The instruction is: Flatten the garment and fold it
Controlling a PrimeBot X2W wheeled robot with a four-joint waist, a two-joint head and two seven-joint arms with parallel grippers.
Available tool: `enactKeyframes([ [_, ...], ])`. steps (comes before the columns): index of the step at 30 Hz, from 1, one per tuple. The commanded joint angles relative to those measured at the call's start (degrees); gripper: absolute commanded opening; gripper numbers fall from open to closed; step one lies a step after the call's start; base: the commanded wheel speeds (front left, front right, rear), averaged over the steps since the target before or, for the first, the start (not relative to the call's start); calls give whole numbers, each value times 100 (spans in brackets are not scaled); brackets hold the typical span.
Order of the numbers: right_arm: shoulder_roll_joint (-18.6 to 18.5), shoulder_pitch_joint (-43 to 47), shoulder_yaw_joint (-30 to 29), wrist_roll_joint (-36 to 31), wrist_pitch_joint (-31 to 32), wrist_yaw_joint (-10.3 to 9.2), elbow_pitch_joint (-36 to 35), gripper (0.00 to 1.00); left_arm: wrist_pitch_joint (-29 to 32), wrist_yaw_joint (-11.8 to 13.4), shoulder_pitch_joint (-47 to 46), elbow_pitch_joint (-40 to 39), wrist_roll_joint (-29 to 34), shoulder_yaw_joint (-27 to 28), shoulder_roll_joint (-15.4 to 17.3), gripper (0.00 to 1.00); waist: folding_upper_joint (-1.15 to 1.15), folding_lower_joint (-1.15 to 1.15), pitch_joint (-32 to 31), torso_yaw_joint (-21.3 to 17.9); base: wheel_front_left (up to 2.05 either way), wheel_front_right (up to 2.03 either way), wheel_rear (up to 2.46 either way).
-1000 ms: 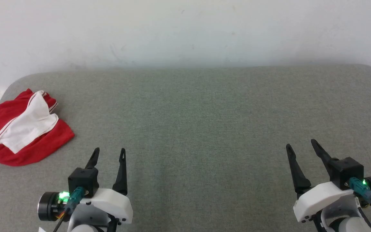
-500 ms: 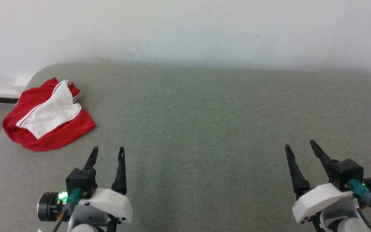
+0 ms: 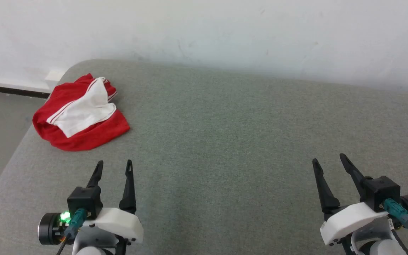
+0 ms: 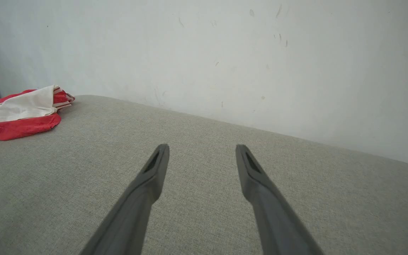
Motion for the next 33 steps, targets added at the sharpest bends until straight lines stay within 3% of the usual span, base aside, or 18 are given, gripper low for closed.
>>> enactKeyframes([
  [1, 9, -70, 14, 40, -62, -4, 32, 100, -68, 57, -36, 39, -60, 5, 34, 100, 0, 0, 1, 113, 0, 0, 0],
  [33, 15, -101, 45, 258, -416, -7, 246, 100, -440, 299, 10, 207, -286, 11, 42, 100, 0, 0, -57, 1049, 0, 0, 0],
])
